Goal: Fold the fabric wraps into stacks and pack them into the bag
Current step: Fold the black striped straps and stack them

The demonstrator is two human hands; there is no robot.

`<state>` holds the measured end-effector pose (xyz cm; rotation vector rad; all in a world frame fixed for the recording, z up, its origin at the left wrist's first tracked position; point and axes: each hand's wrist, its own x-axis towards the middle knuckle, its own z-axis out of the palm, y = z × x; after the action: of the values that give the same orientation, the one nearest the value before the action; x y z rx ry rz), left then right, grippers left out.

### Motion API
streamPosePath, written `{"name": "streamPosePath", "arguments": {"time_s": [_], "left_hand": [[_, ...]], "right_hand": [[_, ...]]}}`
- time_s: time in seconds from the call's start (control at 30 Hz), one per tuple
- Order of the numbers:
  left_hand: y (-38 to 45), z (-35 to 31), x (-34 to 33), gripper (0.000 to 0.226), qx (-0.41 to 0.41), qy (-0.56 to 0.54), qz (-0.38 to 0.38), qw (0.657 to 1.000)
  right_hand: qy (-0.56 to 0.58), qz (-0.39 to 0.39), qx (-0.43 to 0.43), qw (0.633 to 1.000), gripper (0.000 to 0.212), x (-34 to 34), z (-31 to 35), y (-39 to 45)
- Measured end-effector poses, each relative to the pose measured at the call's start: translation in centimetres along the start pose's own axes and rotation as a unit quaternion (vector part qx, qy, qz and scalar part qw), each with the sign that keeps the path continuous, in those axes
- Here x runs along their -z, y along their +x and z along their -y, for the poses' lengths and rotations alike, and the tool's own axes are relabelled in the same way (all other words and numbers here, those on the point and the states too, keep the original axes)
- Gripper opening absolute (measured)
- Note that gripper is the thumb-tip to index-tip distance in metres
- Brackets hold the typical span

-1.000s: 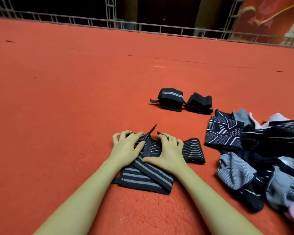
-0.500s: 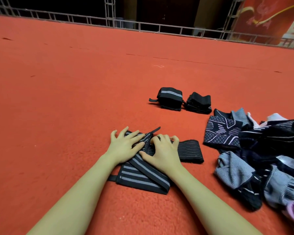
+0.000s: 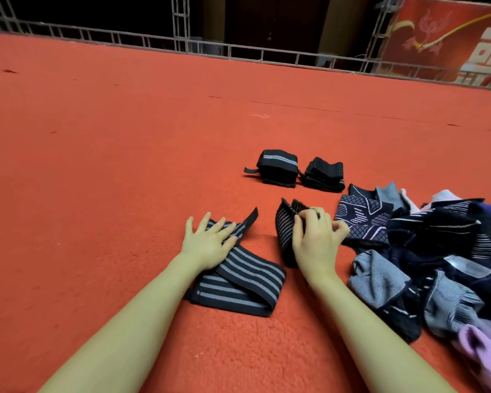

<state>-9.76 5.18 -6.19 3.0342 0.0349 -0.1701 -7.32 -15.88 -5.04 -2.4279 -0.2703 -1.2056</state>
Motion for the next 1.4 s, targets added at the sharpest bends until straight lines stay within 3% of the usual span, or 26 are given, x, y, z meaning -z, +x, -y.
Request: {"name": "streamPosePath", "arguments": {"time_s": [0.1,0.2,0.33,0.53,0.7,0.87,0.97,1.1,1.27,1.4], "left_hand": [[-0.2,-0.9,0.7,0.052,0.005,-0.018,0.003,1.0],[-0.8,-1.9,0.6,0.052,-0.01,-0.053,-0.067,0.996],[-1.1,-3.4,0.7,0.052,-0.047,-0.114,-0.141,0.982],[-0.1,-6.3,1.4,0.056,-0.118,-0.103,-0.185,0.97],[0.7,-12.0,2.5,0.084,-0.161,-0.113,-0.235,0.952],[1.4,-14.8,3.2,0.056,-0.162,-0.183,-0.289,0.926],[1.7,-15.0,3.0,0.04,-0.169,-0.163,-0.329,0.915],[2.0,-14.9,2.6,0.035,-0.12,-0.168,-0.363,0.908],[2.0,-13.1,3.1,0.03,-0.066,-0.16,-0.415,0.893],[1.8,-11.9,3.0,0.024,-0.044,-0.159,-0.39,0.906]], "right_hand": [[-0.057,-0.036,0.035,0.997,0.016,0.8,-1.1,1.4],[-0.085,-0.015,0.042,0.995,0.022,1.2,-1.7,3.0],[0.103,0.089,-0.054,0.989,0.036,1.5,-1.3,4.1],[0.209,0.067,-0.11,0.969,0.037,3.4,-3.5,5.2],[0.274,0.113,-0.087,0.951,0.039,4.4,-4.0,4.9],[0.329,0.125,-0.125,0.928,0.041,4.9,-4.1,4.2],[0.347,0.122,-0.112,0.923,0.048,5.4,-4.0,3.9],[0.341,0.084,-0.137,0.926,0.059,5.4,-4.0,3.3],[0.287,0.011,-0.22,0.932,0.016,5.2,-4.6,3.8],[0.256,-0.05,-0.227,0.938,0.011,5.7,-5.0,5.3]]}}
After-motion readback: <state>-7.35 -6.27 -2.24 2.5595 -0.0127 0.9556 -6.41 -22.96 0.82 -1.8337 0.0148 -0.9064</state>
